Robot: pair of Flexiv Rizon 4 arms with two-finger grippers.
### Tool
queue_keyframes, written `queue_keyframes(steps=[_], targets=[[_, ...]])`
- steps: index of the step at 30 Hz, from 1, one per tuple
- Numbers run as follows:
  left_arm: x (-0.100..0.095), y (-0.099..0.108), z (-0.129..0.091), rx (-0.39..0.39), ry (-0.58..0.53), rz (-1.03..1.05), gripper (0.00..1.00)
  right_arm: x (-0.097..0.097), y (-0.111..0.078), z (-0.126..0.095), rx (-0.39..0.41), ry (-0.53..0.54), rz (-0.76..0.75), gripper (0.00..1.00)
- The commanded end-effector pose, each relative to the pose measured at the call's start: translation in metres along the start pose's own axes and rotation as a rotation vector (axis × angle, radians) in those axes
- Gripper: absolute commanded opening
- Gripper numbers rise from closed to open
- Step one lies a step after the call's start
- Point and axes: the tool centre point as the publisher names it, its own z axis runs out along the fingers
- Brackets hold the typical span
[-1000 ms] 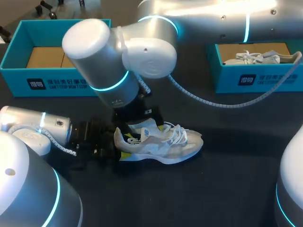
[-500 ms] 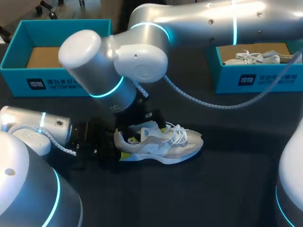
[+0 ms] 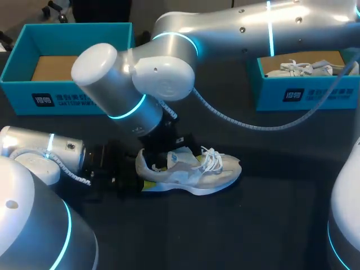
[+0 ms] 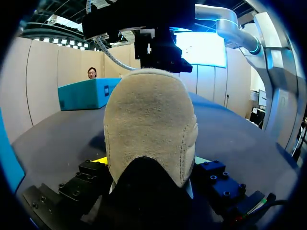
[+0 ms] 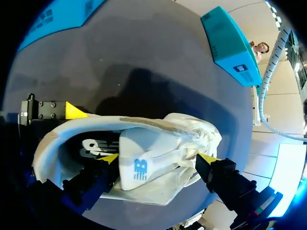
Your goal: Take the shoe out of the shoebox, open the shoe tongue, remove and reinsert the insole, then place the shoe into the shoebox
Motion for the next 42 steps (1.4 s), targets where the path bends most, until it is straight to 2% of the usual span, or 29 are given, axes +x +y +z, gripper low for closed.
queue_keyframes(steps=[1, 9, 10, 12, 13, 16, 17, 20, 28, 35, 42], targets=[[-0.002, 0.003, 0.003, -0.003, 0.001, 0.0, 0.0, -0.011, -0.006, 0.006, 0.002, 0.019, 0.575, 1.0], [-0.002, 0.003, 0.003, -0.003, 0.001, 0.0, 0.0, -0.024, -0.008, 0.006, 0.018, 0.001, 0.587, 1.0], [-0.002, 0.003, 0.003, -0.003, 0.001, 0.0, 0.0, -0.026, -0.008, 0.006, 0.019, 0.001, 0.588, 0.97], [-0.002, 0.003, 0.003, -0.003, 0.001, 0.0, 0.0, -0.028, -0.007, 0.006, 0.021, -0.001, 0.588, 0.6], [-0.002, 0.003, 0.003, -0.003, 0.001, 0.0, 0.0, -0.029, -0.007, 0.005, 0.021, 0.0, 0.589, 0.47], [-0.002, 0.003, 0.003, -0.003, 0.001, 0.0, 0.0, -0.032, -0.006, 0.004, 0.021, 0.004, 0.589, 0.41], [-0.002, 0.003, 0.003, -0.003, 0.001, 0.0, 0.0, -0.033, -0.005, 0.004, 0.021, 0.004, 0.588, 0.34], [-0.002, 0.003, 0.003, -0.003, 0.001, 0.0, 0.0, -0.035, -0.004, 0.002, 0.021, 0.004, 0.587, 0.21], [-0.002, 0.003, 0.003, -0.003, 0.001, 0.0, 0.0, -0.044, -0.002, -0.006, 0.029, -0.004, 0.588, 0.14], [-0.002, 0.003, 0.003, -0.003, 0.001, 0.0, 0.0, -0.053, -0.004, -0.011, 0.034, -0.015, 0.59, 0.27], [-0.002, 0.003, 0.003, -0.003, 0.001, 0.0, 0.0, -0.057, -0.004, -0.016, 0.033, -0.021, 0.596, 0.27]])
